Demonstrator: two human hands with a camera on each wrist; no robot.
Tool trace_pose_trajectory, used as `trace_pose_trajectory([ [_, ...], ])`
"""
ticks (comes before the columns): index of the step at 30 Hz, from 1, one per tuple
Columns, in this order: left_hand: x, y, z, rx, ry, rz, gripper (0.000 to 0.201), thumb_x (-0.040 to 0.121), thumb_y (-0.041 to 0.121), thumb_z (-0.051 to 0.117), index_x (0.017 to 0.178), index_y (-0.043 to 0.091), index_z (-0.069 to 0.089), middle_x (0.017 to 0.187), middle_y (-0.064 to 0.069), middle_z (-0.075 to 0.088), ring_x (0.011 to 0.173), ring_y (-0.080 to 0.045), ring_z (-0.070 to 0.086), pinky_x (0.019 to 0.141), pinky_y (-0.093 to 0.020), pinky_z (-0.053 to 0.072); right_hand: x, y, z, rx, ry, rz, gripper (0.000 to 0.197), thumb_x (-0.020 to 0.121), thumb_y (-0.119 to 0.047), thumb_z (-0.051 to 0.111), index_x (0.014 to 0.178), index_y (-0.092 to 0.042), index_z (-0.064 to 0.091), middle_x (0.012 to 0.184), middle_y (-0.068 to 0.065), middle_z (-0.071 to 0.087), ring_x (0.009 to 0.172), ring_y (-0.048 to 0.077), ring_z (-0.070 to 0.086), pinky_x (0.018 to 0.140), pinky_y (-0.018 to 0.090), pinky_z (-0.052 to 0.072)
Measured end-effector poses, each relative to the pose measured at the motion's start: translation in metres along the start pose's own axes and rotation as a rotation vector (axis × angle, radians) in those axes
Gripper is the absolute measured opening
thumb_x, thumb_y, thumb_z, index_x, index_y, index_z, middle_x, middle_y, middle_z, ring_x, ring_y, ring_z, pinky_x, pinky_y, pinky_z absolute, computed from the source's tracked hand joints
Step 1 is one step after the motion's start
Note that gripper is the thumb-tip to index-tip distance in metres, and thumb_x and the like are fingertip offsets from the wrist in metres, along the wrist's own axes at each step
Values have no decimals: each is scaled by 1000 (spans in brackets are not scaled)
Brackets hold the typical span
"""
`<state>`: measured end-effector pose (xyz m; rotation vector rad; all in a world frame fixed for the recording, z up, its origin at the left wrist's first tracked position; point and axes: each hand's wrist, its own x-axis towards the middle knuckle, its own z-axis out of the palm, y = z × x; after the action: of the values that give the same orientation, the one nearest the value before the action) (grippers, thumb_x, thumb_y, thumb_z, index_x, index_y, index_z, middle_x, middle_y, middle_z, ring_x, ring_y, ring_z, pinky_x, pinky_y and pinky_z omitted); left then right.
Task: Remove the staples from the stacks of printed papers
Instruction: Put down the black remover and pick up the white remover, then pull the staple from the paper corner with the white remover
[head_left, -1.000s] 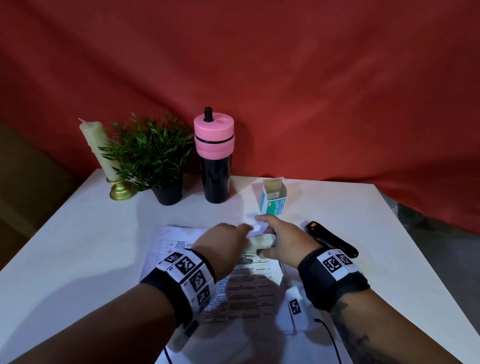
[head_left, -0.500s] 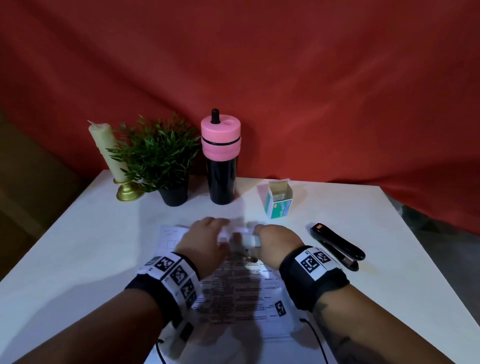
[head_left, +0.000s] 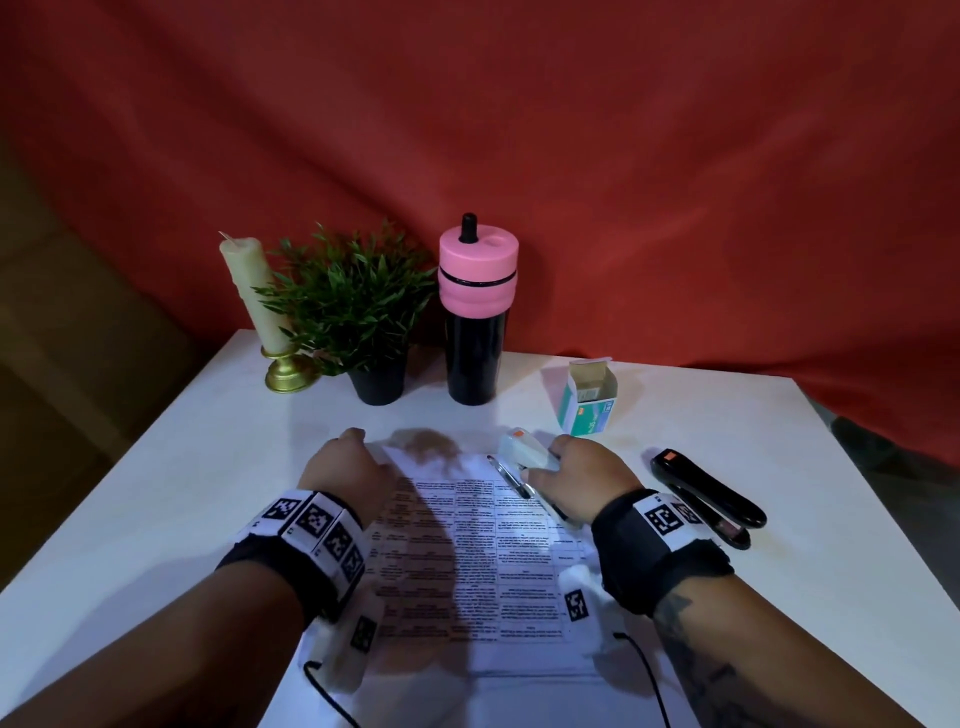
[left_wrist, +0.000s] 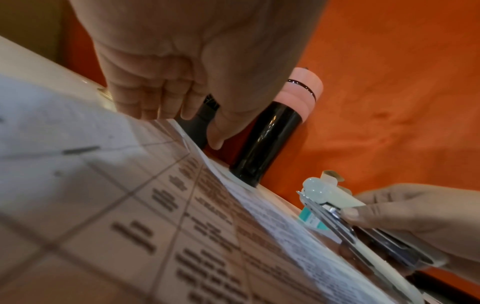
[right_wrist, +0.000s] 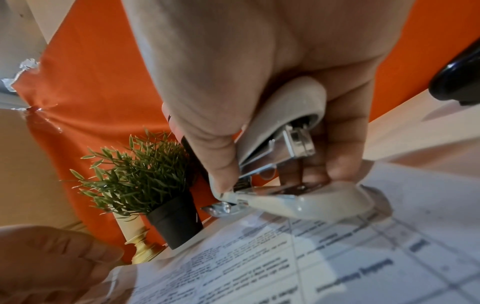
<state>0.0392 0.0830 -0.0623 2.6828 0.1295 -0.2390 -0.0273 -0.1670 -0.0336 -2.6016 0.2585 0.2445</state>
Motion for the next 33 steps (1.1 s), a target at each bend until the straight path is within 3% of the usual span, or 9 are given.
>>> trace_pose_trajectory([
  [7, -9, 6, -8, -2, 86, 61, 57, 90, 23, 52, 144, 12, 38, 137, -12, 53, 123, -27, 53, 99, -34, 43, -1, 1, 3, 14, 22, 31, 25, 87, -43, 58, 104, -24, 60, 91, 1, 67, 82, 21, 64, 74, 32, 53],
  [11, -11, 7, -14, -135, 187, 122, 53, 87, 19, 60, 138, 14, 47, 127, -12, 58, 112, -27, 57, 93, -33, 45, -1, 1, 4, -15, 47, 32, 18, 88, -45, 56, 85, -28, 50, 82, -2, 60, 79, 21, 60, 61, 29, 42],
  [17, -9, 6, -9, -370, -10, 14, 43, 85, 24, 70, 123, 7, 57, 100, -10, 65, 89, -28, 61, 72, -33, 49, 2, 7, 9, 116, 70, 80, 36, 87, -48, 55, 114, -24, 52, 91, -6, 59, 81, 18, 60, 63, 27, 39],
  [21, -13, 12, -17, -674, -21, 89, 8, 87, 16, 67, 91, 10, 70, 82, -5, 72, 78, -26, 68, 70, -34, 53, 3, 6, 4, 481, 104, 31, 33, 89, -38, 62, 114, -20, 49, 95, -2, 63, 75, 15, 59, 63, 28, 44],
  [24, -23, 28, -37, -676, 10, 215, 7, 85, 18, 69, 80, 14, 67, 78, -6, 74, 77, -24, 70, 75, -43, 57, -1, -6, -13, 797, 205, -39, 35, 88, -33, 67, 117, -22, 51, 106, 0, 64, 88, 15, 60, 70, 28, 44],
  [26, -32, 41, -53, -609, 24, 329, 22, 84, 21, 71, 69, 11, 58, 59, 7, 67, 55, -8, 60, 56, -32, 54, -5, -22, -32, 997, 274, -81, 37, 86, -34, 69, 119, -23, 58, 110, -1, 65, 99, 14, 61, 76, 29, 46],
  [28, -44, 57, -74, -582, 37, 426, 33, 84, 21, 72, 62, 13, 49, 45, 12, 50, 42, -2, 42, 42, -17, 38, -12, -42, -54, 1248, 304, -117, 32, 85, -33, 70, 114, -20, 64, 99, 1, 68, 100, 26, 63, 81, 37, 51],
  [30, -56, 71, -95, -624, 25, 547, 25, 84, 19, 71, 66, 13, 55, 50, 11, 54, 46, 0, 46, 44, -14, 38, -22, -59, -76, 1418, 334, -175, 28, 80, -38, 70, 101, -19, 66, 84, 5, 64, 87, 37, 64, 83, 51, 53],
  [33, -78, 89, -122, -778, 13, 731, 25, 86, 6, 67, 69, 24, 63, 61, 13, 66, 57, 3, 58, 53, -12, 45, -39, -79, -103, 1516, 517, -284, 19, 87, -36, 63, 96, -20, 63, 74, -3, 57, 70, 15, 57, 67, 37, 50],
])
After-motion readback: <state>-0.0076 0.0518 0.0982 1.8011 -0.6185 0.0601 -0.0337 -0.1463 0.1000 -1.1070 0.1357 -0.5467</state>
